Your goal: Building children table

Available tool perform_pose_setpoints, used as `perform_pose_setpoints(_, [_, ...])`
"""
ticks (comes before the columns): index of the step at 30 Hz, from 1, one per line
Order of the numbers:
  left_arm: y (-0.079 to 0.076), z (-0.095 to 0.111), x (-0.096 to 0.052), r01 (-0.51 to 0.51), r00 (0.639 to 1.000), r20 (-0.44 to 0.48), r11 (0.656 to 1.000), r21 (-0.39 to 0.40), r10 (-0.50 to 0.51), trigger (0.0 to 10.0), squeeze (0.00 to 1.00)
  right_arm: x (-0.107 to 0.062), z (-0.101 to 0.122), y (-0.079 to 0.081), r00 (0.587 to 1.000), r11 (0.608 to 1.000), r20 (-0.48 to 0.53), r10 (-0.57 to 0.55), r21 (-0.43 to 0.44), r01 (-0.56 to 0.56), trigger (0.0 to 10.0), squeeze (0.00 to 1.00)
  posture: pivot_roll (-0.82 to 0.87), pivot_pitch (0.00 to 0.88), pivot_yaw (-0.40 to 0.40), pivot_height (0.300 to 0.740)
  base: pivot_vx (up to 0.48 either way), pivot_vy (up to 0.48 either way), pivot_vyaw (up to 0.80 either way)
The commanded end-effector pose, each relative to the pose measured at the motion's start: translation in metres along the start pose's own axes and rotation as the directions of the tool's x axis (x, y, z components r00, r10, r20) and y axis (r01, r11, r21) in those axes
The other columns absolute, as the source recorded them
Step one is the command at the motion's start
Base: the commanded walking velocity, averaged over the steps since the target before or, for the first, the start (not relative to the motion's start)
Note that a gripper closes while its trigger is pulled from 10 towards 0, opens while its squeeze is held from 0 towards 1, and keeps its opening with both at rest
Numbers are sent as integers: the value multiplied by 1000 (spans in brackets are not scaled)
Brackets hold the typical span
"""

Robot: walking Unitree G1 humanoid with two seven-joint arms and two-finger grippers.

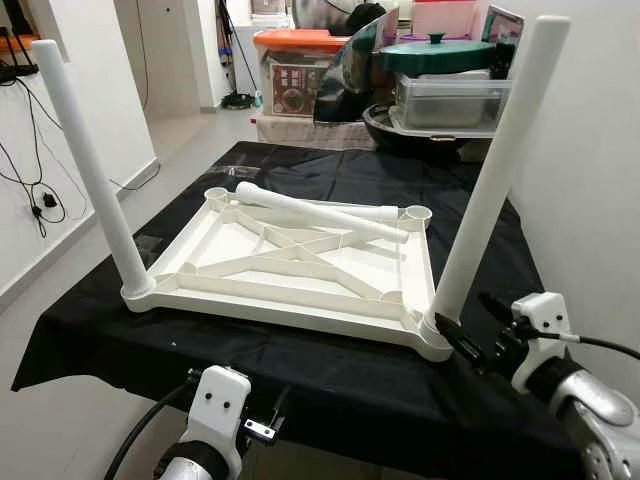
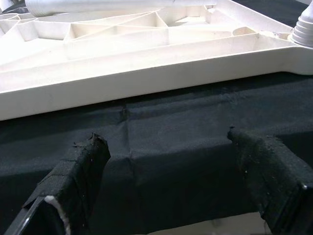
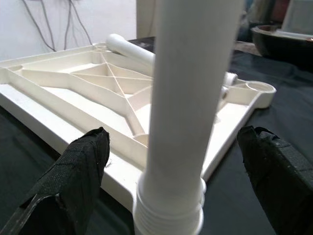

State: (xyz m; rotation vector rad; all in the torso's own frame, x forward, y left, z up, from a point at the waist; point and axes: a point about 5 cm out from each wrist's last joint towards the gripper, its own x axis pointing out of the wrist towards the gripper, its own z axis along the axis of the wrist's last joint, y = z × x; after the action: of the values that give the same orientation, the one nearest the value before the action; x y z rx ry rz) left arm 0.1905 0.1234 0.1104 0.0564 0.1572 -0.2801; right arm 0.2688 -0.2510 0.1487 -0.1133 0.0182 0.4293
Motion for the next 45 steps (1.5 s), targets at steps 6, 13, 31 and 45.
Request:
perform_pose_setpoints(6, [-2, -2, 1, 8, 1000, -11, 1000, 10, -8, 10000, 0, 12, 1, 4, 999, 1000, 20, 27, 5, -27, 10000, 0, 68, 0, -47, 740, 0, 0, 0])
perform_pose_setpoints(13, [-3, -2, 1, 14, 1000, -10, 1000, 12, -14, 10000, 0, 17, 3, 2, 999, 999, 33, 33, 4, -33, 10000, 0, 67, 0, -46, 740, 0, 0, 0])
perform_pose_setpoints(31, [-6, -3, 1, 26, 1000, -12, 1000, 17, -26, 10000, 0, 40, 15, -9, 996, 998, 66, 60, 7, -61, 10000, 0, 74, 0, -57, 740, 0, 0, 0])
perform_pose_setpoints(45, [-6, -2, 0, 28, 1000, -14, 999, 17, -27, 10000, 0, 54, 23, -17, 991, 994, 68, 112, 7, -113, 10000, 0, 82, 0, -66, 740, 0, 0, 0])
